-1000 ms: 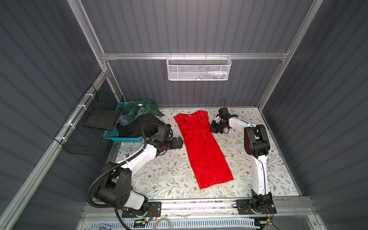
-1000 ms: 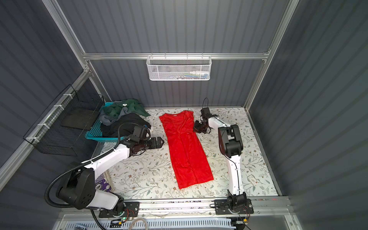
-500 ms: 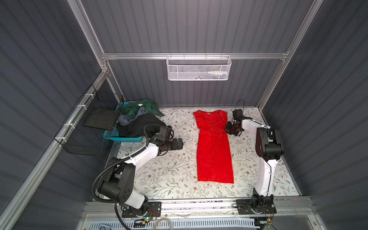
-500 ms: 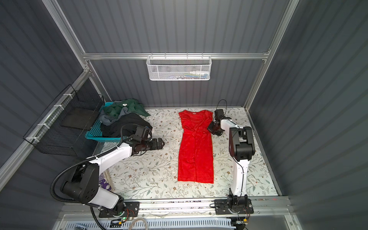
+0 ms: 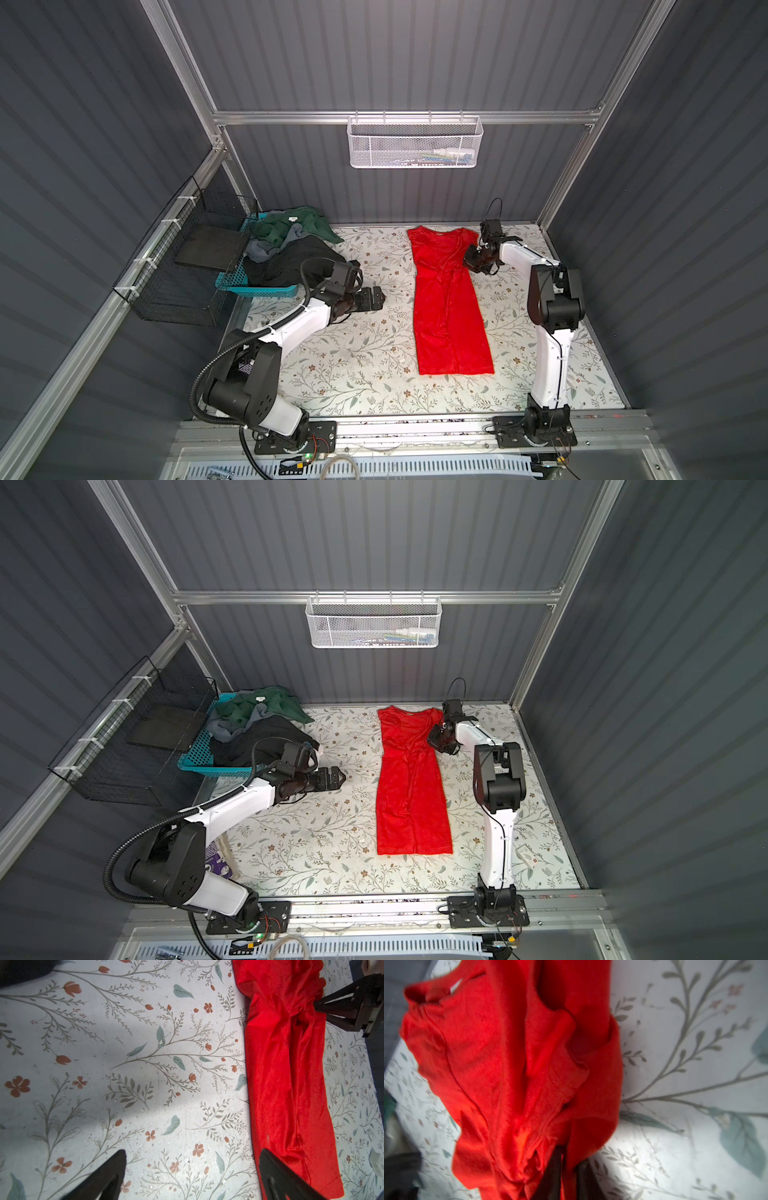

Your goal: Fold and stack the t-shirts

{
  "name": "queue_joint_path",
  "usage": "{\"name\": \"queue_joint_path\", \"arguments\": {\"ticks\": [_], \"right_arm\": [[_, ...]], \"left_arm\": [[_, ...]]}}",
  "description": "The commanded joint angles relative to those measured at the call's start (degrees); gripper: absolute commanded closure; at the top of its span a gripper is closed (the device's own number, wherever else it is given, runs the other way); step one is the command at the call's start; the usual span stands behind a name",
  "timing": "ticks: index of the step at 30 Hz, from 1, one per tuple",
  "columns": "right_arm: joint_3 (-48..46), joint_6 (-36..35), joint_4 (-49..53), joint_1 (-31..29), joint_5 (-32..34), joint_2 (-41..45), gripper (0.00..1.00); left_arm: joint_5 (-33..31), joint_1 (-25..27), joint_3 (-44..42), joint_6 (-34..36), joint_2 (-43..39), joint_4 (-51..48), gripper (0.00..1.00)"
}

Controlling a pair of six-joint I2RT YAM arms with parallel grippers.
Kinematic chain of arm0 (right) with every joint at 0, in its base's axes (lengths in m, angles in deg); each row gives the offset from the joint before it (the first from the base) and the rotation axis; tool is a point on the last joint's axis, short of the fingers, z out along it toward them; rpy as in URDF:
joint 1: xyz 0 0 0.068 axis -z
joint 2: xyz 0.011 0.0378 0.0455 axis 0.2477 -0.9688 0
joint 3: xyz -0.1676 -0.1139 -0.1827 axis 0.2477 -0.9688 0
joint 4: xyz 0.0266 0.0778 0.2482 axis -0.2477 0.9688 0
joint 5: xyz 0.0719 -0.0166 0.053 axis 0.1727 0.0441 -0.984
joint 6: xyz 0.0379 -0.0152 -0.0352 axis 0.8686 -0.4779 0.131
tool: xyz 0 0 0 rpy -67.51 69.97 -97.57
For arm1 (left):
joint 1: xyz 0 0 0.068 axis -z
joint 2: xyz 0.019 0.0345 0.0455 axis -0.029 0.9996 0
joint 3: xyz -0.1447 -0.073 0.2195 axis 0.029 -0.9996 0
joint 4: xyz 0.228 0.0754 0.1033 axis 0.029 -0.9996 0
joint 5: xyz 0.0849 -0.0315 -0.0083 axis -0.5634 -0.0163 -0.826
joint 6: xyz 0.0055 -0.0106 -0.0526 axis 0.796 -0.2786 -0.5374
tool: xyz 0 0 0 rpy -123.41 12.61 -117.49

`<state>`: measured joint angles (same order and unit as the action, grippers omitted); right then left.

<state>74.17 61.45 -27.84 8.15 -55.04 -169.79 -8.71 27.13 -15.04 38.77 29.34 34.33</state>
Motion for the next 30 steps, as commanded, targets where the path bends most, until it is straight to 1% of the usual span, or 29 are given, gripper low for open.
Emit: {"name": "queue_joint_path", "arguments": {"ticks": [1,2,3,4,5,9,12,17,22,25,30], "right_arm": [[-1.6,-2.1,4.6,0.3,5.8,3.9,0.62],[-3.7,-2.2,3.8,0.3,7.2,6.6,0.42],[-6.1,-2.3,3.2,0.4,8.3,9.1,0.29],[-8.9,-2.4,2.4,0.4,8.8,11.9,0.24],[-11.7,-2.5,1.9,0.4,8.8,15.2,0.23],[-22.8,-2.4,0.7,0.3,6.1,26.5,0.22],[-32.1,-1.8,1.2,-0.8,5.9,34.7,0.24],[-45.9,0.7,3.0,-5.9,7.2,47.2,0.29],[-54.1,4.2,8.0,-11.8,9.8,54.3,0.34],[-58.8,6.5,9.3,-13.4,10.1,58.0,0.37],[-64.9,8.9,9.7,-13.9,10.6,63.7,0.42]], "left_arm": [[3.3,0.0,-3.1,-2.0,-3.9,2.5,0.00],[4.0,0.1,-4.2,-2.6,-4.7,3.5,0.00],[4.7,0.2,-5.0,-3.0,-5.3,4.0,0.00],[5.0,0.4,-5.8,-3.2,-5.9,4.1,0.00],[5.1,0.8,-6.3,-3.3,-6.3,3.9,0.00],[6.4,3.0,-9.2,-4.2,-8.3,5.4,0.00],[7.8,5.1,-11.9,-5.6,-8.8,7.6,0.00],[8.5,10.2,-14.3,-6.9,-7.2,10.6,0.00],[9.6,14.2,-16.2,-8.2,-6.4,13.7,0.02],[9.5,16.8,-16.5,-8.6,-5.8,13.6,0.05],[8.7,20.8,-17.0,-9.8,-3.2,14.8,0.07]]}}
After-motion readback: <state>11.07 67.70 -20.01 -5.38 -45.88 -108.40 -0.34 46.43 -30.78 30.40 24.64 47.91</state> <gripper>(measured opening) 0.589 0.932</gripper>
